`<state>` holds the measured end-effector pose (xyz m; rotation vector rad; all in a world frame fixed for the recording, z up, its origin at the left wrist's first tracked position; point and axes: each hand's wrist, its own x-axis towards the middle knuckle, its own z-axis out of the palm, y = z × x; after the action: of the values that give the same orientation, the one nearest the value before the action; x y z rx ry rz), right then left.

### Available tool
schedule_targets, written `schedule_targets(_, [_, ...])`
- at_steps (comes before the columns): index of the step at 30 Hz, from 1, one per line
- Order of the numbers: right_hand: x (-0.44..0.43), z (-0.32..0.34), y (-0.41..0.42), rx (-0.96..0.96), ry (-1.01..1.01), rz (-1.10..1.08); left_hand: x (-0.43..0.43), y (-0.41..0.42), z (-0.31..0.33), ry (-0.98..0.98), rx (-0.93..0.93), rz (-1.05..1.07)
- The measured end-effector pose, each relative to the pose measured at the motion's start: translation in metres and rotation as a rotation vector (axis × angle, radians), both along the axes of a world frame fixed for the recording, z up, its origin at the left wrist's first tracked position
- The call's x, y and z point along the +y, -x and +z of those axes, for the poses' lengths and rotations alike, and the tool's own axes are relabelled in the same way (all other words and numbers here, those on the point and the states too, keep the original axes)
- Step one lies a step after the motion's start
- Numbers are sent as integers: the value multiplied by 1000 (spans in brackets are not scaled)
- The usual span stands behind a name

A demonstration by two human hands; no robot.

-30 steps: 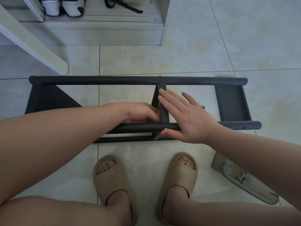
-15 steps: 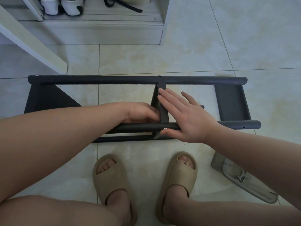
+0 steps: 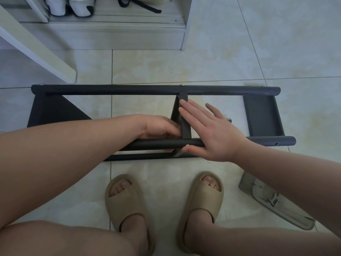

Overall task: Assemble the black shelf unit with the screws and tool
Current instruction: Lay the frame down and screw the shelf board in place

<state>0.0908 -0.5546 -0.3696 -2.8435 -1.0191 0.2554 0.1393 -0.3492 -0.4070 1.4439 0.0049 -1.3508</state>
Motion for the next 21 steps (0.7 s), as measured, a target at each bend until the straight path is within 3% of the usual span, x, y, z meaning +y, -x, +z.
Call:
schedule_targets(14, [0, 1, 0, -1, -2, -2, 3, -3, -5, 83, 114, -14])
schedule_targets(21, [0, 1, 1, 2, 0, 1, 2, 0, -2, -7, -45, -2])
